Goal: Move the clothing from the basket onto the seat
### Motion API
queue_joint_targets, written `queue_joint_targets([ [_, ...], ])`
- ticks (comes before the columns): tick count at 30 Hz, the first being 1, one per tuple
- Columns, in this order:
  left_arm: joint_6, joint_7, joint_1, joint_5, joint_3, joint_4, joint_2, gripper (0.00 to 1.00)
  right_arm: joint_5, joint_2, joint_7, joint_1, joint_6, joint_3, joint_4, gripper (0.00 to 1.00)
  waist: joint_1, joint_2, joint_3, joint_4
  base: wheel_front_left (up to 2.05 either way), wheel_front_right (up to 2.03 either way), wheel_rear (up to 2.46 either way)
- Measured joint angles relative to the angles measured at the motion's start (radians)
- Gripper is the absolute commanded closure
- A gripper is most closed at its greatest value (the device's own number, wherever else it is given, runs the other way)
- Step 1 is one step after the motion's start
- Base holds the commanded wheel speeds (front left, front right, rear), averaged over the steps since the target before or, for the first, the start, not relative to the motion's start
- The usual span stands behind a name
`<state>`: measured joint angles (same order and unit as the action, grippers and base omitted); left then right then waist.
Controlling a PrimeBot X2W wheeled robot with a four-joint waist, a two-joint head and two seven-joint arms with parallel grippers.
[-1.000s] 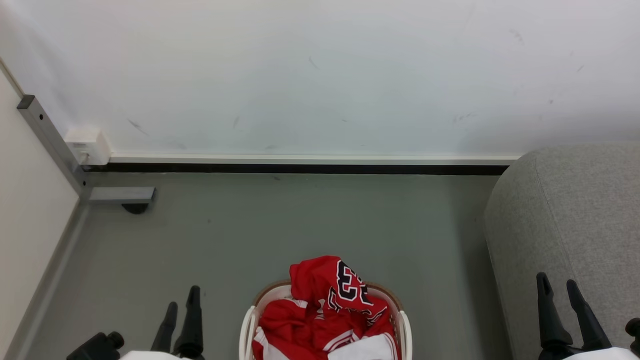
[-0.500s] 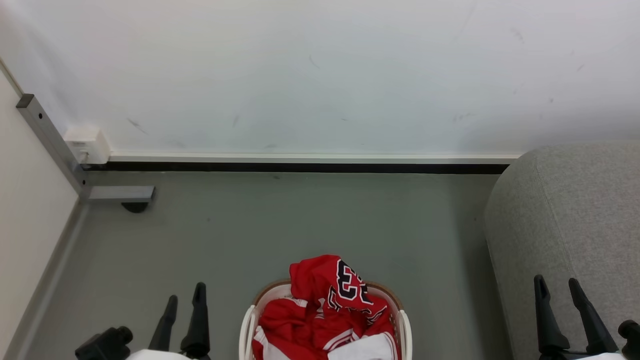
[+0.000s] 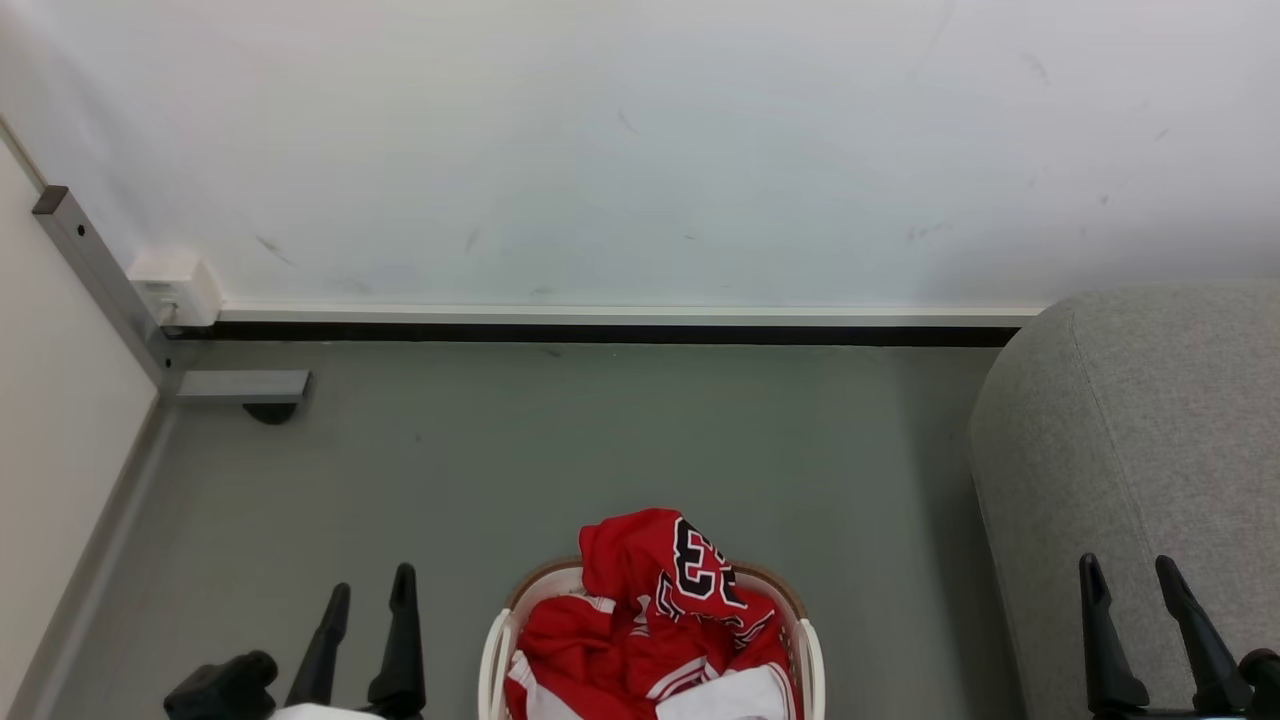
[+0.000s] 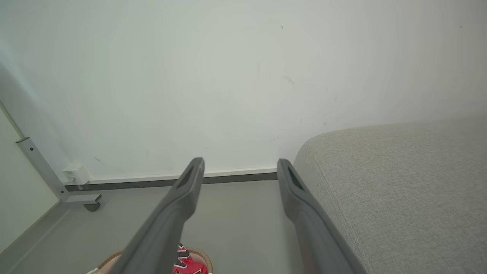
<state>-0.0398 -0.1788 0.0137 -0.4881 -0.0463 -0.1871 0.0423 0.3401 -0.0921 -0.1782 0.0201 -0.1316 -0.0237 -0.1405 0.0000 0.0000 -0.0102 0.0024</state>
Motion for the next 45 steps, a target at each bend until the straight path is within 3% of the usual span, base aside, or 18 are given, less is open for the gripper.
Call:
queue_joint_targets([
  [29,-0.003,-0.061,-0.013,0.281,0.026,0.010,0.002,0.00,-0.170,0.020,-0.061,0.011,0.000,-0.058,-0.024,0.00,0.0000,0.0000,0.000,-0.002,0.00,0.00,0.00],
  [45,-0.012,-0.085,-0.025,0.365,0.039,-0.009,0.004,0.00,-0.231,0.008,-0.085,0.021,0.000,-0.068,-0.084,0.00,0.0000,0.0000,0.011,-0.004,0.00,0.00,0.00],
])
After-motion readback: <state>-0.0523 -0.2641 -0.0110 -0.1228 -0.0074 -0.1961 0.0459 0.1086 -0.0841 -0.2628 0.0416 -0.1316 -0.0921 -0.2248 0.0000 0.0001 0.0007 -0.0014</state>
